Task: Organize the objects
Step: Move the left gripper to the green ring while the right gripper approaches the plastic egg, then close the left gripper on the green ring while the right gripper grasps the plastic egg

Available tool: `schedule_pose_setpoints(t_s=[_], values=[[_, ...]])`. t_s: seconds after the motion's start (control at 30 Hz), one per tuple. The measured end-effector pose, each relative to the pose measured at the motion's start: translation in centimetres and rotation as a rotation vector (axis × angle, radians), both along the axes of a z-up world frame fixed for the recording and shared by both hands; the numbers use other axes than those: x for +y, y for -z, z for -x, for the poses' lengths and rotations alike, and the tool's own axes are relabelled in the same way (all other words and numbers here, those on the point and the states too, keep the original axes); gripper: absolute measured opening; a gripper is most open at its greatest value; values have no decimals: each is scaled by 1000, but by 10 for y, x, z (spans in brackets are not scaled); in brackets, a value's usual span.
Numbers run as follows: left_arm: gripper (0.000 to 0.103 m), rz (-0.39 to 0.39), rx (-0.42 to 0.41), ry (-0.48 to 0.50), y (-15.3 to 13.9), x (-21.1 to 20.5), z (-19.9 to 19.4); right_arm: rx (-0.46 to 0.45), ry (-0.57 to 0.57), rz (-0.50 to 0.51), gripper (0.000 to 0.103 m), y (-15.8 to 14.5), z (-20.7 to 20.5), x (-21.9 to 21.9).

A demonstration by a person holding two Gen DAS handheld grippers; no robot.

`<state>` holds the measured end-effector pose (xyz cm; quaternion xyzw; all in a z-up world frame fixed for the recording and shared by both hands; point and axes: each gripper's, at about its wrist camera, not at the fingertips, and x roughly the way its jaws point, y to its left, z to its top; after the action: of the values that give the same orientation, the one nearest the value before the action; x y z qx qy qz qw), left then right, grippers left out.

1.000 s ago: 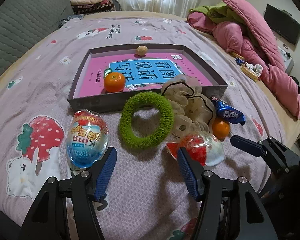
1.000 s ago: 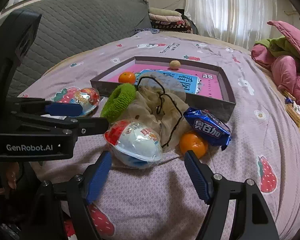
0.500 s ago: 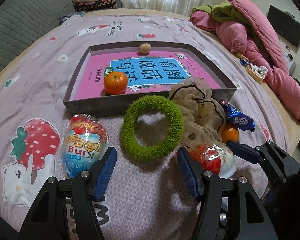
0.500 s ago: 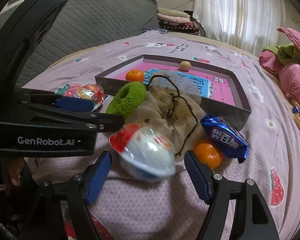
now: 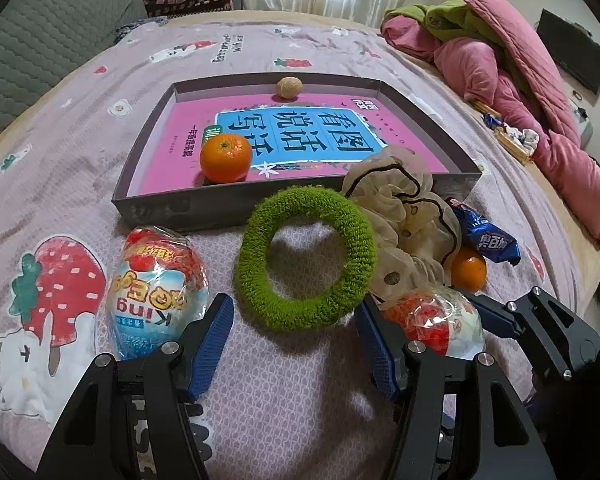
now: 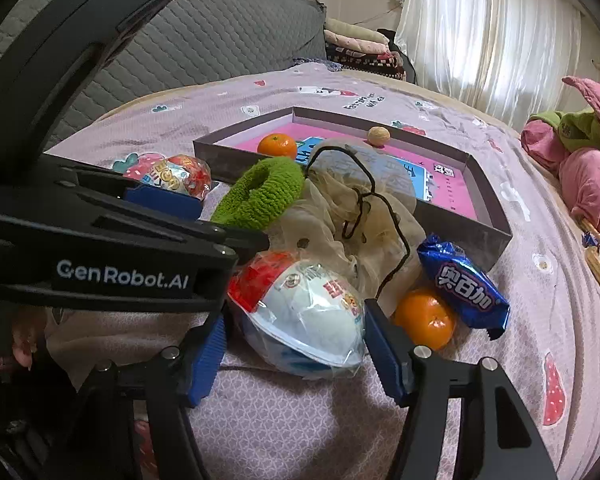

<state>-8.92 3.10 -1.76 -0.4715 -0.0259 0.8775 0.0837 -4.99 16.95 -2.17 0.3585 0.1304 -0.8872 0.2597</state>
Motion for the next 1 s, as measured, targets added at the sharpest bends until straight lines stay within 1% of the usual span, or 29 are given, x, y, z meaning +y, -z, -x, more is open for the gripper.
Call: schedule_pose_setpoints(t_s=[0.27,0.33,0.47,0.53,0.6,0.63,0.67,0.7,0.9,1.0], values=[[64,-7,-2,21,3,3,3,-10,5,22,63,-1,-1,7],[60,-17,-3,25,3,3,2,-13,8,31,63,-2,-2,9],[46,-9,-2,34,5,5,3,-12,19,46,63,-4,-2,13],[44,-10,0,40,6,5,3,-18,25,58,63,-5,0,14],[37,-19,10,47,5,5,2,-25,28,64,63,-4,1,15],[35,-22,13,48,4,5,2,-26,30,63,63,-4,1,16],[31,-26,14,49,4,4,2,-26,30,64,63,-4,1,16],[29,-30,17,47,3,4,1,-25,29,65,63,-4,1,16],[28,-43,19,46,1,1,-3,-20,38,82,63,-5,2,19],[25,-45,23,48,-1,1,-5,-21,42,93,63,-6,2,21]])
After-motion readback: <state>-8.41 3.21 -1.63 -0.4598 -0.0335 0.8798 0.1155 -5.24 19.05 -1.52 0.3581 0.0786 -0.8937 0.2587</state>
